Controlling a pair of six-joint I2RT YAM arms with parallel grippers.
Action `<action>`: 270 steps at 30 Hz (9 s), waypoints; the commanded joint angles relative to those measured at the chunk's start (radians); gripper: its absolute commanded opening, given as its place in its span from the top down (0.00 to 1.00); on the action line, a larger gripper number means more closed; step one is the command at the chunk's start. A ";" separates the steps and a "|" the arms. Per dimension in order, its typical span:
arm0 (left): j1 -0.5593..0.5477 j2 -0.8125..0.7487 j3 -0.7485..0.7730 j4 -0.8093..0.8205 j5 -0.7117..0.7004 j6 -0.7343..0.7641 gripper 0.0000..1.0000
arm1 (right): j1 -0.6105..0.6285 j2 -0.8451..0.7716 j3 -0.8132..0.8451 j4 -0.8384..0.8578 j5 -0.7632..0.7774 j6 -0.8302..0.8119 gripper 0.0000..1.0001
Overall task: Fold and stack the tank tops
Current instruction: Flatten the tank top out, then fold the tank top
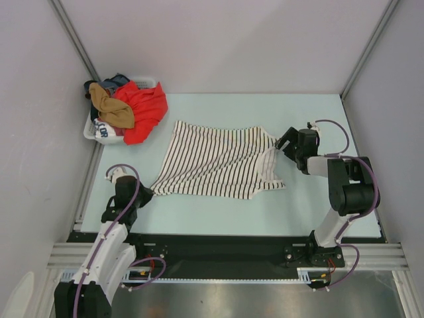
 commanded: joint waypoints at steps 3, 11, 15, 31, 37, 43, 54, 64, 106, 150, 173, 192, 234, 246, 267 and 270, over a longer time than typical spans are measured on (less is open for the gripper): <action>0.011 -0.017 0.019 0.031 0.002 0.029 1.00 | -0.014 0.002 -0.017 0.220 -0.180 0.128 0.17; 0.013 -0.020 0.017 0.034 -0.002 0.033 1.00 | -0.014 0.088 0.022 0.275 -0.218 0.260 0.24; 0.011 -0.017 0.019 0.036 -0.007 0.036 1.00 | -0.005 0.103 0.009 0.303 -0.203 0.291 0.25; 0.011 0.000 0.023 0.040 -0.019 0.041 1.00 | 0.013 0.268 -0.018 0.599 -0.148 0.511 0.25; 0.013 0.002 0.030 0.030 -0.024 0.047 1.00 | 0.007 0.328 -0.018 0.768 -0.099 0.565 0.27; 0.011 -0.007 0.026 0.025 -0.034 0.040 1.00 | -0.046 0.322 -0.040 0.792 -0.062 0.553 0.25; 0.026 -0.007 0.022 0.021 -0.033 0.030 1.00 | -0.162 0.336 0.011 0.768 -0.097 0.510 0.24; 0.028 0.016 0.023 0.033 -0.015 0.035 1.00 | -0.149 0.220 0.167 0.439 -0.070 0.219 0.20; 0.028 0.097 0.040 0.097 0.064 0.089 1.00 | -0.114 0.089 0.121 0.154 -0.361 0.263 0.04; 0.028 0.109 0.022 0.142 0.125 0.110 0.96 | 0.585 -0.542 -0.319 -0.464 0.303 0.470 0.43; 0.028 0.120 0.026 0.129 0.101 0.098 0.96 | 0.720 -0.345 -0.201 -0.505 0.484 0.579 0.98; -0.095 0.105 -0.013 0.079 0.114 0.035 0.68 | 0.745 -0.776 -0.359 -0.942 0.498 0.634 1.00; -0.504 0.088 0.056 -0.273 -0.087 -0.214 0.65 | 0.754 -0.762 -0.437 -0.841 0.449 0.628 0.60; -0.504 0.054 0.025 -0.239 -0.036 -0.197 0.71 | 0.750 -0.761 -0.414 -0.849 0.464 0.610 1.00; -0.501 0.108 0.224 -0.306 -0.088 -0.135 1.00 | 0.704 -0.807 -0.302 -0.930 0.457 0.470 1.00; -0.492 0.118 0.256 -0.311 -0.097 -0.132 1.00 | 0.670 -0.778 -0.261 -0.913 0.421 0.404 1.00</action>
